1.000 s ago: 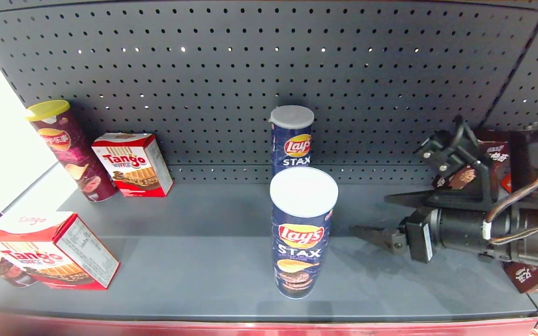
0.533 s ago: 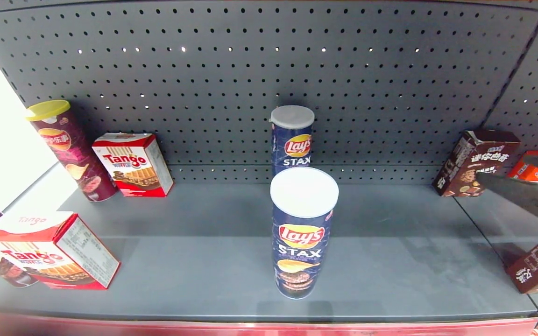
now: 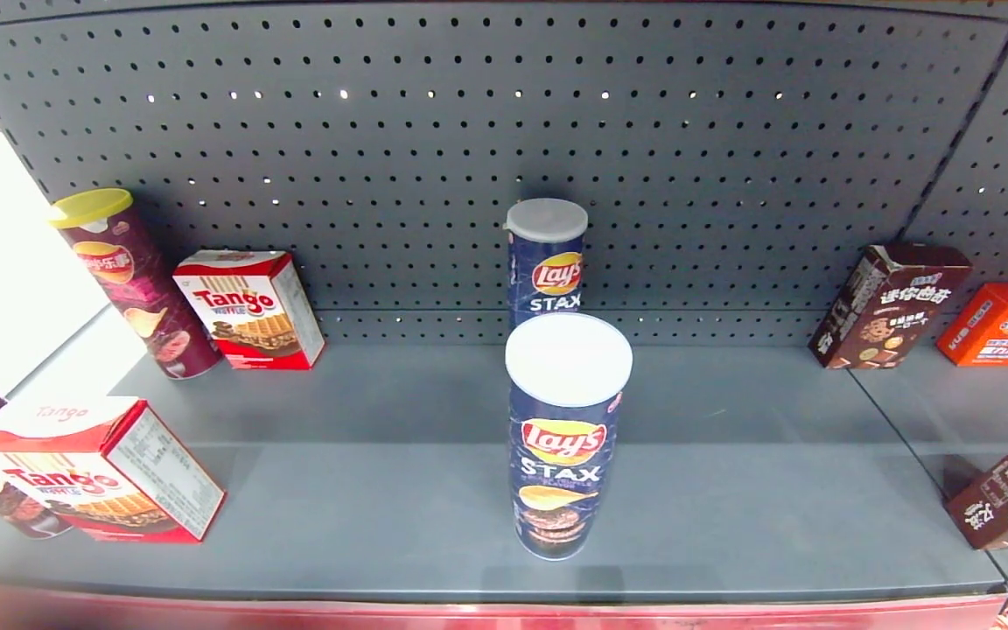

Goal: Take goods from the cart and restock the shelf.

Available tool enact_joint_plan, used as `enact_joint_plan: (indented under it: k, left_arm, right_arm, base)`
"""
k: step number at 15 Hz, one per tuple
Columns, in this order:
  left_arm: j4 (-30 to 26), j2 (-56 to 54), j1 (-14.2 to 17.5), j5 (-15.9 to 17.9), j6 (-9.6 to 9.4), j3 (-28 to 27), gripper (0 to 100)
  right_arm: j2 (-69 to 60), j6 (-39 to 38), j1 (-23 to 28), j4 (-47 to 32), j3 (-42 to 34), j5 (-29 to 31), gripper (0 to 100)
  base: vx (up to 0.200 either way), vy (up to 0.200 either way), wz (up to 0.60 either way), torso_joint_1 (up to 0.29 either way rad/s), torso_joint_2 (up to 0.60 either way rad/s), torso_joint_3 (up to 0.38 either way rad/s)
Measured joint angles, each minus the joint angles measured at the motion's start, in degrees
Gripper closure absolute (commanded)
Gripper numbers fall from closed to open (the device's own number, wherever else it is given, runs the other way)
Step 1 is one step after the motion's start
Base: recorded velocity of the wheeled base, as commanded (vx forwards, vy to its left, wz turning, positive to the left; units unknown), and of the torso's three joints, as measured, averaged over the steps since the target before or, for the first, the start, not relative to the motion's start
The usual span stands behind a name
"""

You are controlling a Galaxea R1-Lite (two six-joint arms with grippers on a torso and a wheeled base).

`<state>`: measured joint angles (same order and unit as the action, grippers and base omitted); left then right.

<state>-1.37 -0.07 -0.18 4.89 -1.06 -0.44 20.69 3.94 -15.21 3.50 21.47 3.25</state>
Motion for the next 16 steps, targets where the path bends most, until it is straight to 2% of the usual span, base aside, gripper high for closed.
enact_joint_plan:
  k: [4, 7, 9, 12, 13, 16]
  left_arm:
    - [0.04, 0.0, 0.0, -0.02, -0.09, 0.0, 0]
    - [0.06, 0.0, 0.0, -0.02, -0.11, 0.0, 0]
    - [0.06, 0.0, 0.0, -0.1, -0.02, 0.02, 0]
    - [0.06, 0.0, 0.0, -0.07, 0.02, 0.02, 0]
    - [0.06, 0.0, 0.0, -0.05, 0.02, 0.02, 0]
    - [0.06, 0.0, 0.02, -0.05, 0.06, 0.02, 0]
  right_arm:
    - [-14.79, 0.0, -0.9, -6.58, -9.62, 0.73, 0]
    - [-19.04, 0.13, -1.56, -6.21, -16.43, 0.57, 0]
    - [-20.07, 0.22, -1.73, -5.81, -18.52, -1.49, 0]
    - [-20.03, -0.06, -1.18, -5.85, -19.13, 0.4, 0]
    - [-19.01, -0.06, -0.44, -5.79, -19.16, 0.66, 0]
    - [-16.12, -0.2, 7.28, -5.44, -19.27, 0.87, 0]
  base:
    - [0.0, 0.0, 0.0, 0.0, 0.0, 0.0]
    - [0.0, 0.0, 0.0, 0.0, 0.0, 0.0]
    - [0.0, 0.0, 0.0, 0.0, 0.0, 0.0]
    - [0.0, 0.0, 0.0, 0.0, 0.0, 0.0]
    - [0.0, 0.0, 0.0, 0.0, 0.0, 0.0]
    - [0.0, 0.0, 0.0, 0.0, 0.0, 0.0]
